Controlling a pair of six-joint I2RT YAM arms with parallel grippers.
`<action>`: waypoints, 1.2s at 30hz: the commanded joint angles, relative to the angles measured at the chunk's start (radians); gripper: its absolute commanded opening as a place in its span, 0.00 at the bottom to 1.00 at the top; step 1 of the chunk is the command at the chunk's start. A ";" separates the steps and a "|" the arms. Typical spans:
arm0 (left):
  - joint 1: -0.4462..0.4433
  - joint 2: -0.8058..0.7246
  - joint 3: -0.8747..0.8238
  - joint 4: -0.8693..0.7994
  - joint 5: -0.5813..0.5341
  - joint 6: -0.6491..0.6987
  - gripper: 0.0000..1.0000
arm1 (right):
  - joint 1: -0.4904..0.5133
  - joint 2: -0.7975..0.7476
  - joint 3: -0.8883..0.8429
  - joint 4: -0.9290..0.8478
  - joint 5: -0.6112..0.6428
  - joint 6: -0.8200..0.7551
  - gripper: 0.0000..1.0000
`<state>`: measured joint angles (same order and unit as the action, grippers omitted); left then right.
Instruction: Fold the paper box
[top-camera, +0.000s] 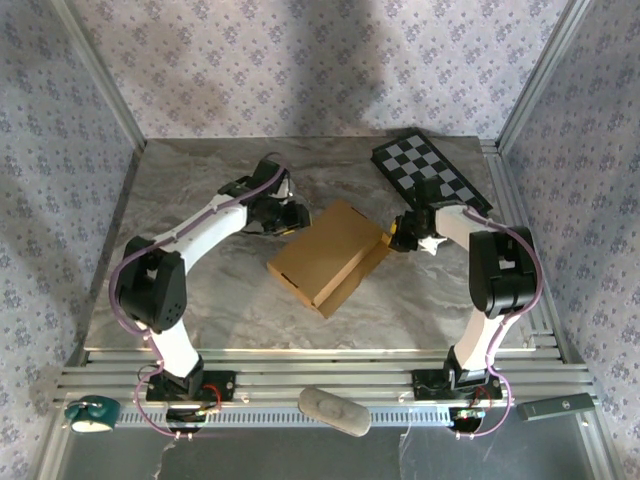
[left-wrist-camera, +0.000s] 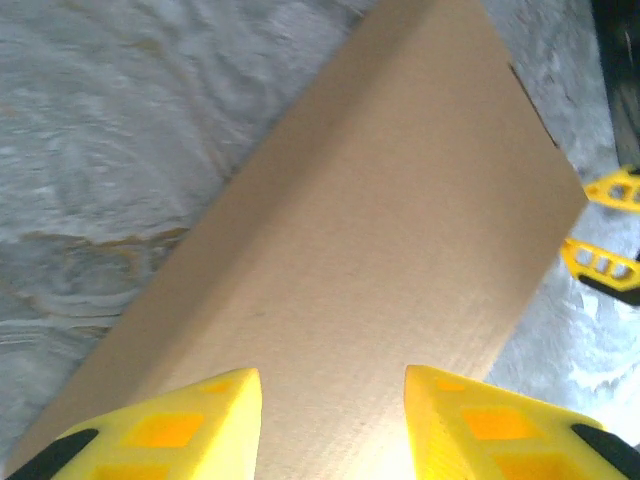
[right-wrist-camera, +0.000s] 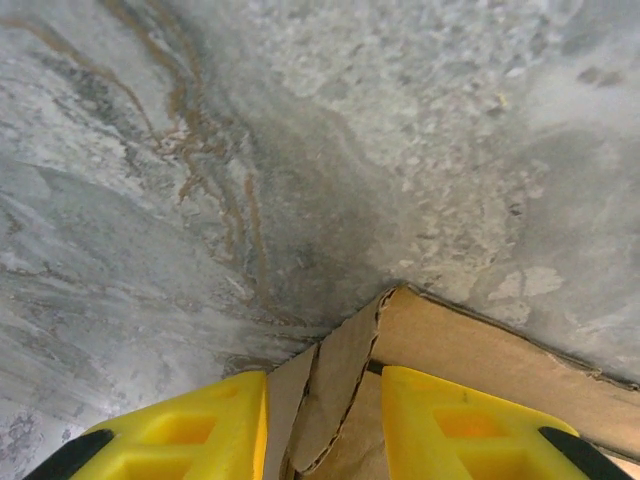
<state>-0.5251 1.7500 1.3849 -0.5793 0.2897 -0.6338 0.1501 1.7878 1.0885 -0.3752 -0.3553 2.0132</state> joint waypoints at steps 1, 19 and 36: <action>-0.015 0.037 0.011 -0.047 0.004 0.055 0.42 | -0.009 0.004 -0.029 -0.008 0.004 0.038 0.36; 0.026 0.131 0.066 -0.054 -0.007 0.111 0.42 | 0.004 0.060 -0.009 0.006 -0.012 0.036 0.17; 0.030 0.153 0.058 -0.048 0.005 0.136 0.42 | 0.021 0.070 0.048 -0.046 0.025 0.044 0.01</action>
<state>-0.4908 1.9030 1.4242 -0.6090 0.2848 -0.5232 0.1665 1.8481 1.1046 -0.3634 -0.3595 2.0354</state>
